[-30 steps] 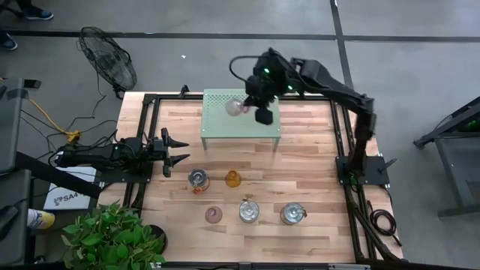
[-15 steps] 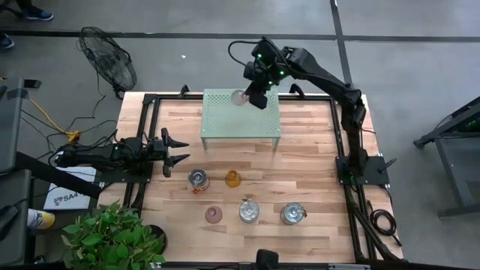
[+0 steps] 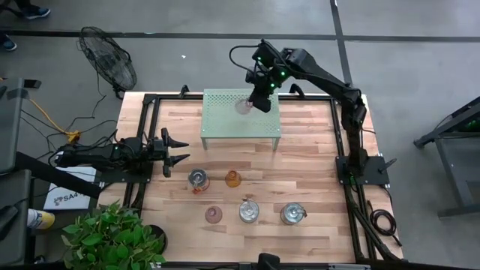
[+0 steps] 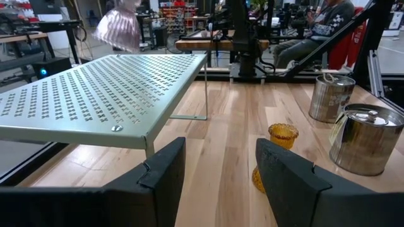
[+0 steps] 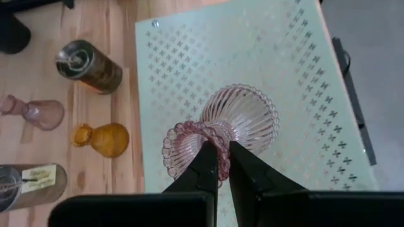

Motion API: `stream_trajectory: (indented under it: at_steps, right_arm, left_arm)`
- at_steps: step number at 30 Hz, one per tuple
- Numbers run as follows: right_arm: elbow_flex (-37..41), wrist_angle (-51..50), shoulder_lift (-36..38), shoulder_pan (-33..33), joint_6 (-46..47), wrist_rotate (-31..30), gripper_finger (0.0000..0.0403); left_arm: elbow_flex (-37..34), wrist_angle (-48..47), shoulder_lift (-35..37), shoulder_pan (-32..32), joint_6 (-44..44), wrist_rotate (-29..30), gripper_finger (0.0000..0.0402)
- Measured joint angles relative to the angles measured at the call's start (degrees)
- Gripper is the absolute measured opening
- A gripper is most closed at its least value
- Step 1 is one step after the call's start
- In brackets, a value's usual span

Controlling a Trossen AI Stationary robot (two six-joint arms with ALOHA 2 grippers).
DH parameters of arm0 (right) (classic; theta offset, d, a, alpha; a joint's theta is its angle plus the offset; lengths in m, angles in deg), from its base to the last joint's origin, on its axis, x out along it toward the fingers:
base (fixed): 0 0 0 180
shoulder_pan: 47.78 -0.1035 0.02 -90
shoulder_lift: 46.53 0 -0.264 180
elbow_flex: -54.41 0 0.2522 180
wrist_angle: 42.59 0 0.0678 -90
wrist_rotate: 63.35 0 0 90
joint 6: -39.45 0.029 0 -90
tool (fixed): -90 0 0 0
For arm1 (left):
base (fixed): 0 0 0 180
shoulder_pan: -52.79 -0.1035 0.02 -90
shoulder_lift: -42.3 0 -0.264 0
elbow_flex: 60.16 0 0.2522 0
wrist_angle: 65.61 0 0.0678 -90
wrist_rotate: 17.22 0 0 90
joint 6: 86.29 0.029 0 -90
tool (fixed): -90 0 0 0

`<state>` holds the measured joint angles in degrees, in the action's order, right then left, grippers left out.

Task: Pick & Place candle stick holders
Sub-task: Put the top pink glass candle holder on the shelf

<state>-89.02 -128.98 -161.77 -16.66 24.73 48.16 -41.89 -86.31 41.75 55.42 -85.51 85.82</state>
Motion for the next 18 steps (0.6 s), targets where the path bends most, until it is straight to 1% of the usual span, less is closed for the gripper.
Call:
stream_trajectory:
  at_steps: [6,18]
  right_arm:
    - [5.47,4.0,0.0,0.0,0.28,0.13,0.0013]
    - [6.54,5.25,0.09,0.0,-0.21,0.31,0.0015]
  left_arm:
    - [0.01,0.0,0.0,0.02,0.0,0.0,0.0189]
    - [-0.01,0.0,0.0,0.0,0.0,0.0,0.0189]
